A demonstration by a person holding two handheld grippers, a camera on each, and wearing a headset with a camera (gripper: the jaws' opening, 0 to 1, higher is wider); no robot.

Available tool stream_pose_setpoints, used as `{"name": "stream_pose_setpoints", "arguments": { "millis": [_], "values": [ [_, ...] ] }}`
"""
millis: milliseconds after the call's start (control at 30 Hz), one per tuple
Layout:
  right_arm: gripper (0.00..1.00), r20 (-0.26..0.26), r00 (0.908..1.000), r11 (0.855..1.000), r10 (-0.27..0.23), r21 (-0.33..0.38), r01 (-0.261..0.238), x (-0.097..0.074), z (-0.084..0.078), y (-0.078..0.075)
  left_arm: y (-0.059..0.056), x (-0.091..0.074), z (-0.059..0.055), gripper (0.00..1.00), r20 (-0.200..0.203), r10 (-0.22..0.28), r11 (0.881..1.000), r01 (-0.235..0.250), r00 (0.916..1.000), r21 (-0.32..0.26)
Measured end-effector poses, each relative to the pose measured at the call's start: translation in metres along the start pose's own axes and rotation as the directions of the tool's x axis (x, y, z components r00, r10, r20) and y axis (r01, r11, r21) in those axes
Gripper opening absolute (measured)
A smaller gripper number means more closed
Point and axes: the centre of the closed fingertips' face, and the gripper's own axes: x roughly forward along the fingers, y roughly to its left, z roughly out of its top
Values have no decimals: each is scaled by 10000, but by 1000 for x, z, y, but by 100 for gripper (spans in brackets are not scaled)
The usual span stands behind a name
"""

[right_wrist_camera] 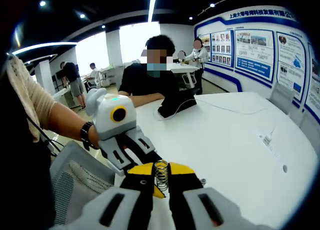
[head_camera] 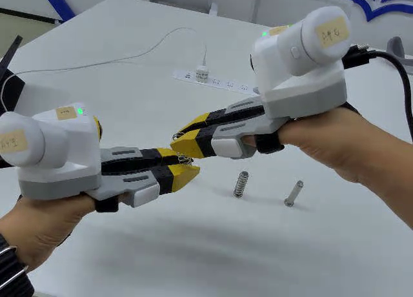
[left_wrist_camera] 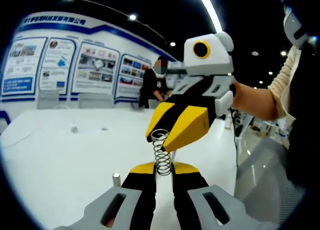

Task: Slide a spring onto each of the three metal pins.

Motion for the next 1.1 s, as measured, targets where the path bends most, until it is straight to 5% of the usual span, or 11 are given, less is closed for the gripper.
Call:
{"name": "stream_pose_setpoints", "arguments": {
  "millis": [167,433,733,933,967,1100],
  "values": [
    [12,-185,9998,9999,103,-74,-105,-4,-3,1,-2,-1,-2,11,-109,-64,9994,67,9999,328],
    [12,-1478,9883,9965,386,-680,-491,-12,-19,5,-11,4,-12,10,-957,-210,9905,337,9952,1333],
    [15,-3098,9486,9812,642,-1539,-1166,-19,-35,12,-25,9,-24,10,-1871,-560,9705,975,9807,2205],
    [16,-4398,8936,9621,899,-1936,-1921,-25,-44,17,-31,11,-29,10,-2141,-673,9606,1213,9745,2502],
    [16,-4737,8755,9578,958,-1955,-2106,-26,-48,19,-32,12,-30,10,-2185,-687,9590,1248,9734,2545],
    [16,-5380,8357,9432,1104,-2084,-2587,-22,-56,24,-33,12,-31,10,-2277,-709,9556,1316,9711,2637]
  ]
}}
